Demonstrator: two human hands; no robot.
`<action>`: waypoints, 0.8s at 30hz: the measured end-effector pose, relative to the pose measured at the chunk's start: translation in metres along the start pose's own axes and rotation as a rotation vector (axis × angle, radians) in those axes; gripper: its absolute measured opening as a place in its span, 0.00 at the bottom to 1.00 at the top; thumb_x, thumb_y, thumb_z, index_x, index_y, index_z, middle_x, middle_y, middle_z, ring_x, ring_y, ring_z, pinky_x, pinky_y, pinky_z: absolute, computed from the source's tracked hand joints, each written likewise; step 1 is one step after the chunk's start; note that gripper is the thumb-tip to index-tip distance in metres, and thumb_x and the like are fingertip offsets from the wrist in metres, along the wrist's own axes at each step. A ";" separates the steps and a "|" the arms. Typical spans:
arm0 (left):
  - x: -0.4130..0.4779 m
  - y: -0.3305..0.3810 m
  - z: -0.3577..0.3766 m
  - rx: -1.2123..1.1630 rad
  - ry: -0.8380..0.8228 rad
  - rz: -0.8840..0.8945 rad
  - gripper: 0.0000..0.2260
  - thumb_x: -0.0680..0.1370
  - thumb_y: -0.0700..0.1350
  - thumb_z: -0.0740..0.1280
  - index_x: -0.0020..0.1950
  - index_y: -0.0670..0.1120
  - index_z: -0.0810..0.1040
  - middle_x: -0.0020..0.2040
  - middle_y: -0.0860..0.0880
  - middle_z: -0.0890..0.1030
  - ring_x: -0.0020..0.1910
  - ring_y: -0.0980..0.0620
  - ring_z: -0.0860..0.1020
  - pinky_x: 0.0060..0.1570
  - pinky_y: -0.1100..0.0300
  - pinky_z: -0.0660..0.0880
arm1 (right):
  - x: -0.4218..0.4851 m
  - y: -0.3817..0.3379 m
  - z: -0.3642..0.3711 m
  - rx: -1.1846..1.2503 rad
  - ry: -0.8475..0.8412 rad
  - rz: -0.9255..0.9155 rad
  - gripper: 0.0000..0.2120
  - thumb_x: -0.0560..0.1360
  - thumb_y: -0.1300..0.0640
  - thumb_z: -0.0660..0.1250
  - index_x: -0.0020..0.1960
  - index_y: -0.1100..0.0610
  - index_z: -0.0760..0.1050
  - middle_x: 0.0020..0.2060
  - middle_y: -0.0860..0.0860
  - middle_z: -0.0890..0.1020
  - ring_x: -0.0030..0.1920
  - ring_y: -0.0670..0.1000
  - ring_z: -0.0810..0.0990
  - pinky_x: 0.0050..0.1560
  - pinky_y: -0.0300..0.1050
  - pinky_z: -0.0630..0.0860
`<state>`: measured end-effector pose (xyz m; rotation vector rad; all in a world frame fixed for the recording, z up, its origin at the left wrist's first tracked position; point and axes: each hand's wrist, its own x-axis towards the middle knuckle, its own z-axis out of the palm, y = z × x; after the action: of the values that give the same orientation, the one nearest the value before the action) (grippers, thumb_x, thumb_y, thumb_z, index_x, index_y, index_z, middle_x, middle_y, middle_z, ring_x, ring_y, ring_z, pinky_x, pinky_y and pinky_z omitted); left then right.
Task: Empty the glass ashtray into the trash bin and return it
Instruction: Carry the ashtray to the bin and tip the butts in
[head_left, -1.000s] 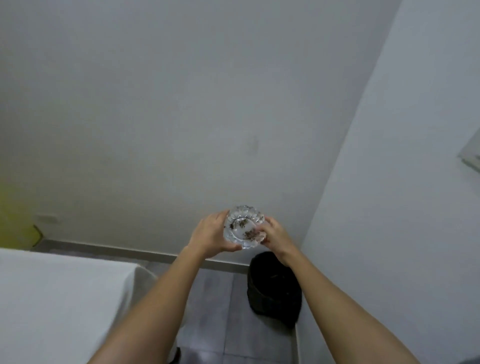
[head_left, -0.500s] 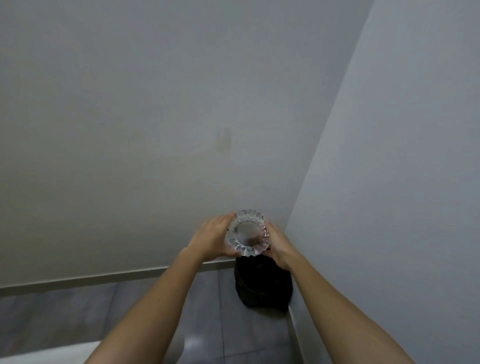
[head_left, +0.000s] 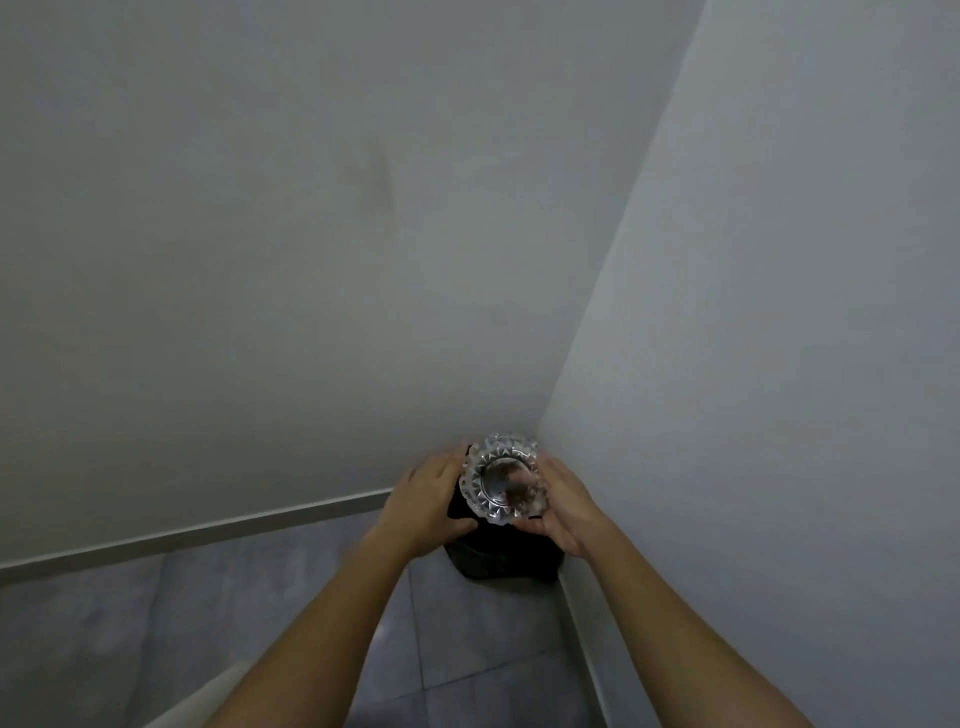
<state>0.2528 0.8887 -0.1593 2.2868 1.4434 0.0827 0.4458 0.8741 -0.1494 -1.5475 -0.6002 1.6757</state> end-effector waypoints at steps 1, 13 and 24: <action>0.009 -0.010 0.026 0.003 -0.019 -0.047 0.43 0.73 0.58 0.67 0.78 0.47 0.44 0.79 0.47 0.54 0.76 0.48 0.56 0.74 0.48 0.57 | 0.020 0.013 -0.007 0.016 0.013 -0.018 0.10 0.80 0.46 0.57 0.50 0.49 0.74 0.50 0.53 0.81 0.49 0.56 0.80 0.28 0.45 0.80; 0.128 -0.108 0.316 0.091 -0.102 -0.279 0.53 0.68 0.74 0.57 0.77 0.44 0.36 0.79 0.44 0.38 0.77 0.43 0.37 0.73 0.39 0.39 | 0.261 0.163 -0.088 -0.182 0.222 -0.229 0.15 0.80 0.61 0.59 0.65 0.56 0.62 0.62 0.59 0.69 0.53 0.58 0.75 0.31 0.59 0.82; 0.176 -0.138 0.397 0.122 0.089 -0.202 0.59 0.59 0.81 0.51 0.75 0.47 0.32 0.77 0.41 0.33 0.75 0.40 0.31 0.69 0.38 0.31 | 0.306 0.189 -0.111 -0.996 0.556 -0.618 0.19 0.75 0.68 0.55 0.65 0.60 0.64 0.54 0.64 0.79 0.49 0.67 0.78 0.48 0.58 0.78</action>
<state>0.3248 0.9634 -0.6028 2.2427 1.7614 0.0376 0.5214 0.9849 -0.5012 -2.0529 -1.5274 0.3969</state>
